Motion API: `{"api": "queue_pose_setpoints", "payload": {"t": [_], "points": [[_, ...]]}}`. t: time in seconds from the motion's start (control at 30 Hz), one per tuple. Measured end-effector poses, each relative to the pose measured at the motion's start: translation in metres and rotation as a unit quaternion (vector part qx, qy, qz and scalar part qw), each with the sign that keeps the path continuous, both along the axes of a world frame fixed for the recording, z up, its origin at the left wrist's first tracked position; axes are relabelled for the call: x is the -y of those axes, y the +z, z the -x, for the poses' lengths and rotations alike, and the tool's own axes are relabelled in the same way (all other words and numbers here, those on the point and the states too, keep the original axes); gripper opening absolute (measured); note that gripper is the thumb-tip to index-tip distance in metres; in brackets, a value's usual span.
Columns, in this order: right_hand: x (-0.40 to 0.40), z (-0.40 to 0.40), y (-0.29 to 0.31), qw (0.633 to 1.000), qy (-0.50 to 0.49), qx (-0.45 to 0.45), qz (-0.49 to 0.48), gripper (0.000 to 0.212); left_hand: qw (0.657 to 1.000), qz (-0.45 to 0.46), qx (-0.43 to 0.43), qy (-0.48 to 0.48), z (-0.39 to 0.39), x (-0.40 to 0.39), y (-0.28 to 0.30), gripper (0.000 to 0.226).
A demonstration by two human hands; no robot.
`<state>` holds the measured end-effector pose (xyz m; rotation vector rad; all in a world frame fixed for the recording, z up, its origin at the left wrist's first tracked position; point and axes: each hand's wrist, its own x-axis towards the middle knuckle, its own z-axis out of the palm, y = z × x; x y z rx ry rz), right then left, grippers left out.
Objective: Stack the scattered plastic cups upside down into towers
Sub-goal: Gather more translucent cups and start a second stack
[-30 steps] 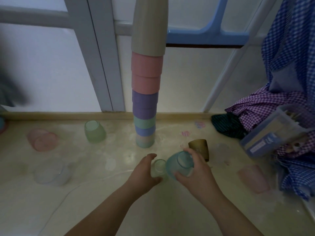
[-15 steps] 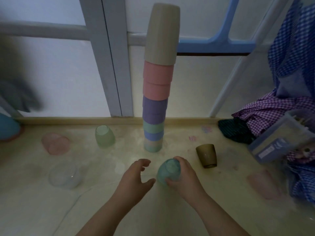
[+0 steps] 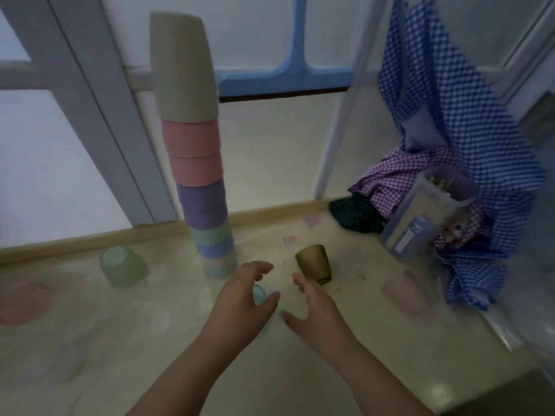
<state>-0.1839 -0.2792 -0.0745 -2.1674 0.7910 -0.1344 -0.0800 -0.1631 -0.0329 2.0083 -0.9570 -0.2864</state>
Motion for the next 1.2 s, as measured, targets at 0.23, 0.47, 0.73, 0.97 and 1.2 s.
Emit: {"api": "queue_pose_setpoints", "payload": {"t": [0.23,0.47,0.73,0.97,1.2], "points": [[0.069,0.082,-0.01,0.987,-0.146,-0.044,0.052,0.064,0.995,-0.053,-0.033,-0.077,0.046,0.059,-0.02,0.039],[0.142,0.125,-0.022,0.964,-0.227,-0.079,0.114,0.075,0.991,-0.094,-0.048,-0.081,0.07,0.099,-0.04,0.039],[0.167,0.121,-0.041,0.967,-0.234,-0.077,0.07,0.075,0.988,-0.129,-0.061,-0.061,0.075,0.111,-0.052,0.039],[0.167,0.113,-0.031,0.972,-0.234,-0.017,0.033,0.071,0.993,-0.107,-0.006,-0.043,0.056,0.145,-0.045,0.04],[0.165,0.105,-0.008,0.97,-0.243,0.01,-0.007,0.071,0.983,-0.171,-0.034,-0.054,0.038,0.202,-0.052,0.066]]}}
